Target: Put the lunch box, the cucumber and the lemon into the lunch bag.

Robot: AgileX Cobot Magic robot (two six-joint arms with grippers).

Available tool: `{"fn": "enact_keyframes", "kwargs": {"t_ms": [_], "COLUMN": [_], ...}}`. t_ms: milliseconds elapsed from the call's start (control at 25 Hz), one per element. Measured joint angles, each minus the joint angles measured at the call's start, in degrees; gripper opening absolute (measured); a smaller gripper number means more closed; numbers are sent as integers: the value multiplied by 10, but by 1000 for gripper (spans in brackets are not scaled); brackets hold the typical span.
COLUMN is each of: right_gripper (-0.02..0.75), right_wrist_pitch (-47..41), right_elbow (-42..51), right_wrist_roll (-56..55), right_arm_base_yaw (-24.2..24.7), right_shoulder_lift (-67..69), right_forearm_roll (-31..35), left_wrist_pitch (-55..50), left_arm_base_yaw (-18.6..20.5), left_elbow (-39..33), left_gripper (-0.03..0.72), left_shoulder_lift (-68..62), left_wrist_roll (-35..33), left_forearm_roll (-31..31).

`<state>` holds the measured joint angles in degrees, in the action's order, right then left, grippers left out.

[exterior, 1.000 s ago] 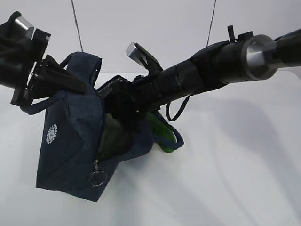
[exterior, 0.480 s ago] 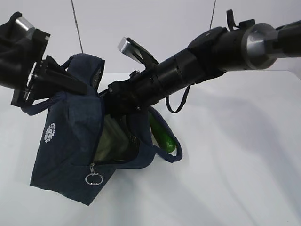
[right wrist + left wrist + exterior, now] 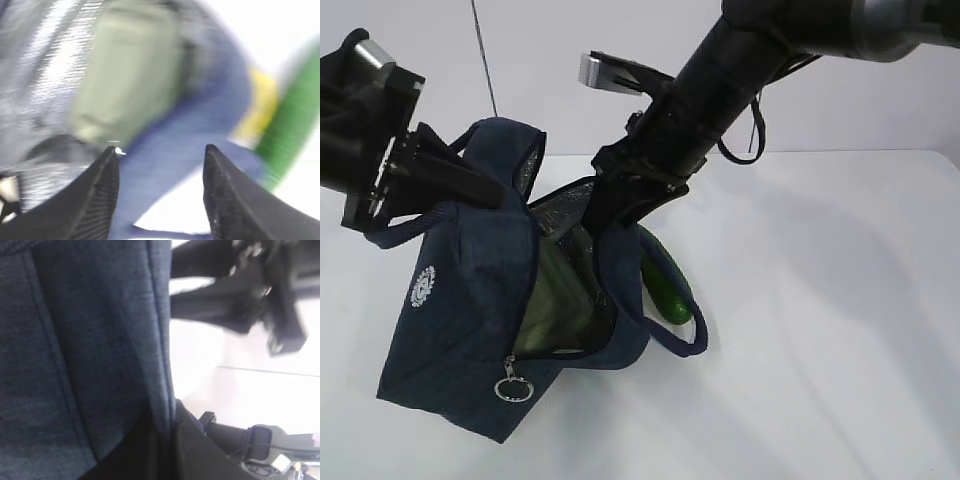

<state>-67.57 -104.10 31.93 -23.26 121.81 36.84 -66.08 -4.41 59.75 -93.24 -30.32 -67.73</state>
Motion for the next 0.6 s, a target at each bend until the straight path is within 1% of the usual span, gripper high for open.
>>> {"fn": "enact_keyframes", "kwargs": {"t_ms": [200,400,480,600], "right_gripper": [390,390,390,390], "right_wrist_pitch": [-21,-24,-25,-26], "right_elbow": [-44,-52,-52,-53], "right_wrist_roll": [-56,-111,-127,-158], "right_arm_base_yaw": [0,0,0,0], "right_shoulder_lift": [-1,-16,-28,-43], "right_forearm_roll": [-58,-123,-150,-193], "left_wrist_pitch": [-5,-13,-14,-17], "left_arm_base_yaw": [0,13,22,33], "left_elbow": [0,0,0,1], "left_gripper": [0,0,0,0], "left_shoulder_lift": [0,0,0,0], "left_wrist_roll": [1,4,12,30], "left_forearm_roll": [16,35,47,86]}}
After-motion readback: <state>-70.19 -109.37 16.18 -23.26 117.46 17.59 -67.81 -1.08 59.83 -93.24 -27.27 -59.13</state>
